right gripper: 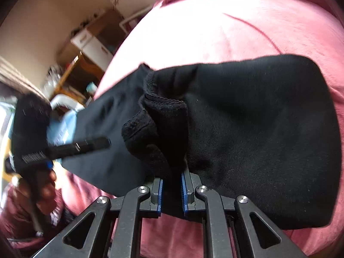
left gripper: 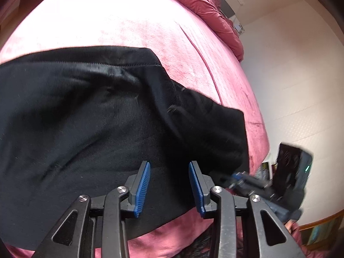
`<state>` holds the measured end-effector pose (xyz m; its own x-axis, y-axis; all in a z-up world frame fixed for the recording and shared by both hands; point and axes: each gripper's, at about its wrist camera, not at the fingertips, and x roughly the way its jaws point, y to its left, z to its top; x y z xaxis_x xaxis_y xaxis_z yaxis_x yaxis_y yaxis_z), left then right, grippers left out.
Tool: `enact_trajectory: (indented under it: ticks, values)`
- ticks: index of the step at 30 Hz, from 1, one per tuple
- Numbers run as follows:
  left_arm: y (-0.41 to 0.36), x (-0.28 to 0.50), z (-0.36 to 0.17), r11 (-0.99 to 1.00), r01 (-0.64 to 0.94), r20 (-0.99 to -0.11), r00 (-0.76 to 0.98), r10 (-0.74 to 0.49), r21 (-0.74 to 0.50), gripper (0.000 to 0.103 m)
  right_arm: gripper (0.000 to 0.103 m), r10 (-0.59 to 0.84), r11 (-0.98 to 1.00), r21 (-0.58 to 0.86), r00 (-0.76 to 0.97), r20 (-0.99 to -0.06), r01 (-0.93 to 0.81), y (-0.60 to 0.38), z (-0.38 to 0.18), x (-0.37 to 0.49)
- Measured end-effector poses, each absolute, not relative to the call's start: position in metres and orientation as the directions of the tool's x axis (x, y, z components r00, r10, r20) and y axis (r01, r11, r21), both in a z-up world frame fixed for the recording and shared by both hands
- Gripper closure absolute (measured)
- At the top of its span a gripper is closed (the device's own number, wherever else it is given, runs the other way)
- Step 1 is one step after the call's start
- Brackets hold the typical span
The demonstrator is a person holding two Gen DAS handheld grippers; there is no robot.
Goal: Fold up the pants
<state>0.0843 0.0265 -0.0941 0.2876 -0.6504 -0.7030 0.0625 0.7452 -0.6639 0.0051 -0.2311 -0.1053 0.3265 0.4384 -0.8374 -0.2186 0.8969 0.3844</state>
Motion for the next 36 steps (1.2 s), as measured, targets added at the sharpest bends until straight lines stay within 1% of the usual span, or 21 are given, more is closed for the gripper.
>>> enact_trajectory:
  ticks: [2, 3, 5, 6, 8, 9, 10, 11, 14, 18, 19, 21, 22, 23, 26, 29, 31, 32, 36]
  values:
    - [0.027, 0.088, -0.097, 0.723, 0.041, -0.687, 0.281, -0.670, -0.689, 0.061, 0.088, 0.418, 0.904, 0.355, 0.322, -0.849, -0.238, -0.229, -0.109, 0.001]
    - [0.026, 0.091, -0.098, 0.712, 0.033, -0.678, 0.278, -0.680, -0.701, 0.060, 0.085, 0.414, 0.905, 0.347, 0.320, -0.852, -0.247, -0.228, -0.110, 0.000]
    - [0.022, 0.096, -0.100, 0.690, 0.020, -0.661, 0.270, -0.700, -0.723, 0.053, 0.084, 0.418, 0.903, 0.351, 0.321, -0.850, -0.247, -0.228, -0.107, 0.005]
    - [0.019, 0.099, -0.100, 0.683, 0.014, -0.656, 0.266, -0.707, -0.730, 0.051, 0.081, 0.426, 0.900, 0.360, 0.320, -0.846, -0.247, -0.231, -0.106, 0.005]
    - [0.011, 0.105, -0.103, 0.665, 0.003, -0.643, 0.249, -0.724, -0.747, 0.046, 0.071, 0.451, 0.887, 0.384, 0.308, -0.838, -0.255, -0.236, -0.106, -0.002]
    - [0.008, 0.108, -0.104, 0.655, -0.004, -0.637, 0.238, -0.733, -0.755, 0.044, 0.058, 0.477, 0.873, 0.408, 0.292, -0.829, -0.268, -0.235, -0.103, -0.008]
    - [0.005, 0.110, -0.106, 0.646, -0.012, -0.632, 0.225, -0.742, -0.763, 0.040, 0.047, 0.511, 0.853, 0.438, 0.276, -0.814, -0.284, -0.238, -0.099, -0.013]
    - [0.000, 0.113, -0.108, 0.636, -0.022, -0.626, 0.210, -0.751, -0.771, 0.039, 0.044, 0.528, 0.841, 0.452, 0.270, -0.805, -0.298, -0.241, -0.094, -0.019]
    - [-0.011, 0.121, -0.118, 0.645, -0.044, -0.641, 0.183, -0.746, -0.763, 0.039, 0.044, 0.519, 0.847, 0.439, 0.281, -0.808, -0.300, -0.252, -0.088, -0.036]
    - [-0.028, 0.125, -0.135, 0.684, -0.068, -0.687, 0.125, -0.716, -0.726, 0.041, 0.044, 0.469, 0.883, 0.424, 0.330, -0.820, -0.200, -0.296, -0.083, -0.058]
    - [-0.031, 0.126, -0.137, 0.688, -0.063, -0.690, 0.121, -0.714, -0.723, 0.042, 0.044, 0.455, 0.891, 0.422, 0.341, -0.823, -0.170, -0.308, -0.083, -0.063]
    - [-0.041, 0.129, -0.136, 0.689, -0.037, -0.688, 0.118, -0.716, -0.723, 0.056, 0.044, 0.414, 0.908, 0.409, 0.364, -0.834, -0.094, -0.336, -0.083, -0.075]
    - [-0.044, 0.130, -0.135, 0.690, -0.020, -0.687, 0.114, -0.718, -0.724, 0.076, 0.044, 0.390, 0.916, 0.398, 0.371, -0.843, -0.061, -0.347, -0.084, -0.079]
    - [-0.049, 0.130, -0.133, 0.700, -0.001, -0.695, 0.123, -0.709, -0.714, 0.080, 0.044, 0.361, 0.924, 0.383, 0.374, -0.854, -0.017, -0.357, -0.085, -0.079]
    - [-0.058, 0.131, -0.116, 0.707, 0.080, -0.691, 0.163, -0.704, -0.702, 0.087, 0.044, 0.297, 0.935, 0.347, 0.376, -0.878, 0.071, -0.379, -0.094, -0.087]
    - [-0.060, 0.132, -0.088, 0.674, 0.137, -0.642, 0.213, -0.736, -0.726, 0.088, 0.041, 0.258, 0.939, 0.322, 0.374, -0.891, 0.118, -0.384, -0.102, -0.090]
    - [-0.062, 0.135, -0.068, 0.649, 0.176, -0.608, 0.238, -0.757, -0.740, 0.088, 0.033, 0.249, 0.940, 0.317, 0.382, -0.890, 0.126, -0.383, -0.102, -0.088]
    - [-0.064, 0.137, -0.058, 0.637, 0.198, -0.590, 0.248, -0.768, -0.745, 0.088, 0.031, 0.238, 0.943, 0.308, 0.388, -0.890, 0.129, -0.383, -0.102, -0.088]
    - [-0.077, 0.141, -0.022, 0.589, 0.265, -0.532, 0.257, -0.806, -0.764, 0.089, 0.029, 0.198, 0.956, 0.265, 0.393, -0.898, 0.125, -0.364, -0.108, -0.073]
